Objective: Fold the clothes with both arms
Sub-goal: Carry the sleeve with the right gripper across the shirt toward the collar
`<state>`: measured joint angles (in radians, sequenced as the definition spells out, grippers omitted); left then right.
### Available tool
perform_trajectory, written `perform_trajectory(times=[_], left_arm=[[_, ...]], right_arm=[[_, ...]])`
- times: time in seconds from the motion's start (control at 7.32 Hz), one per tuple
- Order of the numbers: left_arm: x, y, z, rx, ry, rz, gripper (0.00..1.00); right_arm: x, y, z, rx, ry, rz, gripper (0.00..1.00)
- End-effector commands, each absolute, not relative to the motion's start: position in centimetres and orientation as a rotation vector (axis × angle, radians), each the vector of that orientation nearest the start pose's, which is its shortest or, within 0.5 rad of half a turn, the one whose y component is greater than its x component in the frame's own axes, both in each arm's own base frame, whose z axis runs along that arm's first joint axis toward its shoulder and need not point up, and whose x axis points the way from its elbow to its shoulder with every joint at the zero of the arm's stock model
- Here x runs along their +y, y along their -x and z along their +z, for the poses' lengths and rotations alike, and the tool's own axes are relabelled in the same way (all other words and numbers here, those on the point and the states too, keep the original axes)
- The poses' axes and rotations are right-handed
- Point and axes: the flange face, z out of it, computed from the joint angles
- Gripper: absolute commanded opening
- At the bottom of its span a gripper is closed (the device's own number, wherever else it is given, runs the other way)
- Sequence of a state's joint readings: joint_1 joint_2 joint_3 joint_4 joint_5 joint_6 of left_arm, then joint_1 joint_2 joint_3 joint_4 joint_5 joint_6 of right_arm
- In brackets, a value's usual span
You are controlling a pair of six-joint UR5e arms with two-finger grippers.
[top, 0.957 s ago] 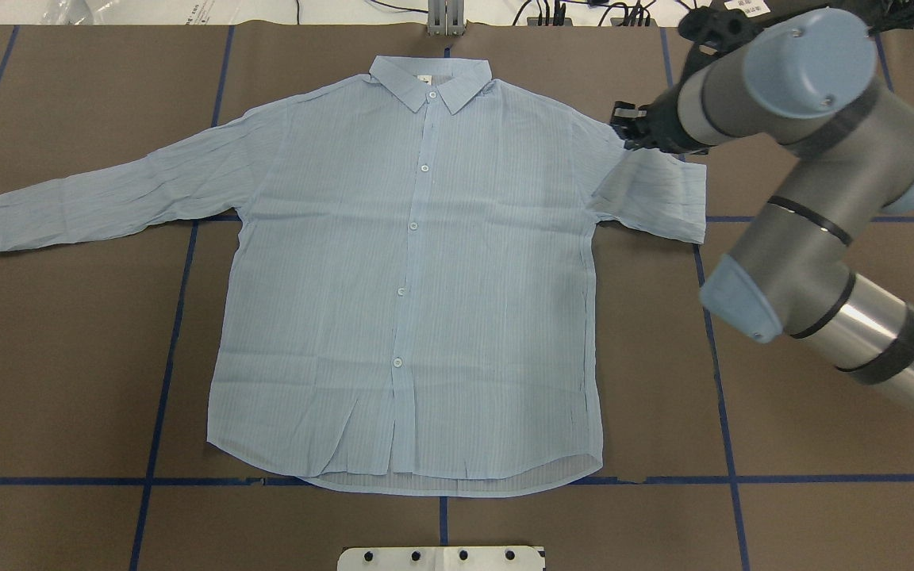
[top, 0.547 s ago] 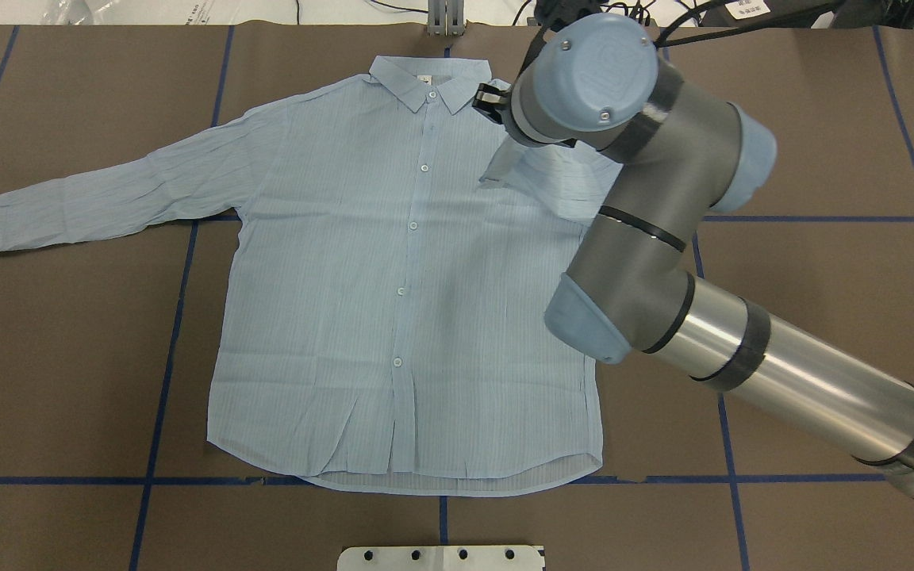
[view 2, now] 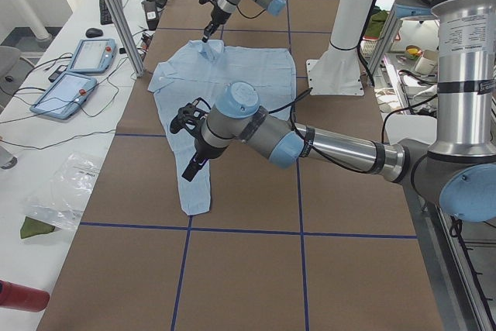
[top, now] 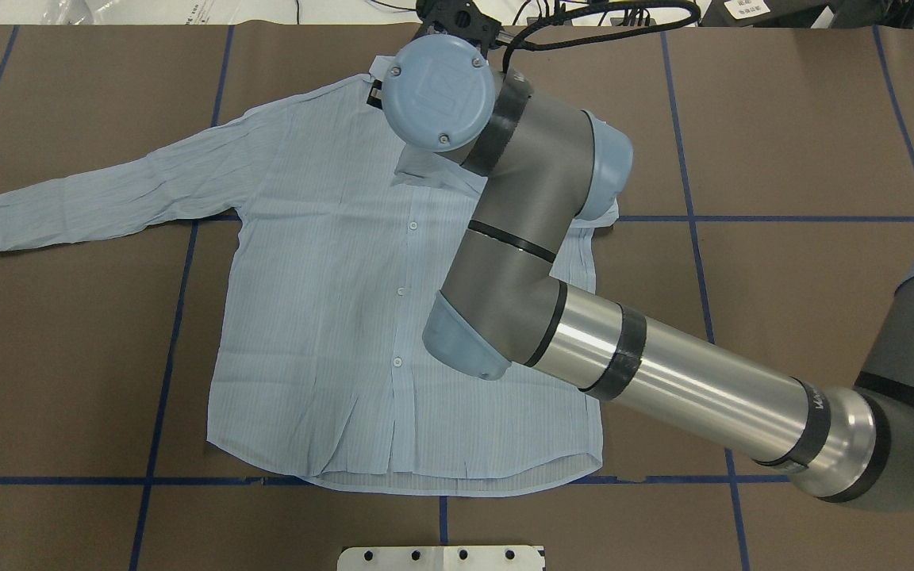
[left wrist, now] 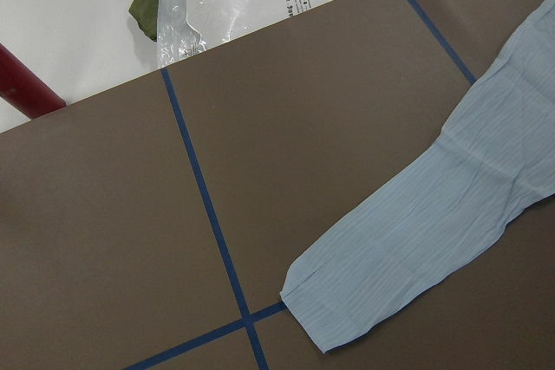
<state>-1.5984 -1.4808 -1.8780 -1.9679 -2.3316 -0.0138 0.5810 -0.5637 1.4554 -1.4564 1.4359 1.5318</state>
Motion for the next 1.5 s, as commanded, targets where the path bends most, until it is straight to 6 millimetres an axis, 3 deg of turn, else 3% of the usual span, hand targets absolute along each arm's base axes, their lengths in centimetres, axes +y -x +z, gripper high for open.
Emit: perform_trajectory(times=[0.0,0.27,0.41,0.55,0.82,0.96,1.09,1.23,1.37], left_arm=[[-46.6,7.8,50.4,0.732,-0.587,0.194,1.0],[-46.6,7.8,50.3,0.732,-0.587,0.194,1.0],[-46.6,7.8,50.3,0.733,-0.587,0.192,1.0],[-46.6,7.8,50.4,0.733,-0.585,0.192,1.0],[-46.6,7.8,50.4,0.733,-0.585,0.192,1.0],[-46.6,7.8,50.6,0.734,-0.58,0.187,1.0],[-46.9,7.7,51.1,0.737,-0.57,0.184,1.0],[-46.9,7.7,50.1,0.74,-0.605,0.2,1.0],[-46.7,7.3,49.5,0.73,-0.709,0.253,1.0]], right_arm=[[-52.7,59.1,1.7,-0.903,-0.441,0.563,0.0],[-54.3,62.0,-0.7,-0.861,-0.432,0.56,0.0],[-54.6,62.4,-0.7,-0.874,-0.418,0.59,0.46],[-55.3,63.2,-1.9,-0.874,-0.415,0.597,0.62],[-55.6,63.9,-3.9,-0.878,-0.397,0.613,0.65],[-55.5,63.9,-4.0,-0.88,-0.389,0.609,0.99],[-55.9,63.6,-3.8,-0.884,-0.358,0.594,1.0],[-57.1,62.3,-2.3,-0.879,-0.273,0.57,1.0],[-58.5,59.5,-1.0,-0.834,-0.226,0.537,1.0]])
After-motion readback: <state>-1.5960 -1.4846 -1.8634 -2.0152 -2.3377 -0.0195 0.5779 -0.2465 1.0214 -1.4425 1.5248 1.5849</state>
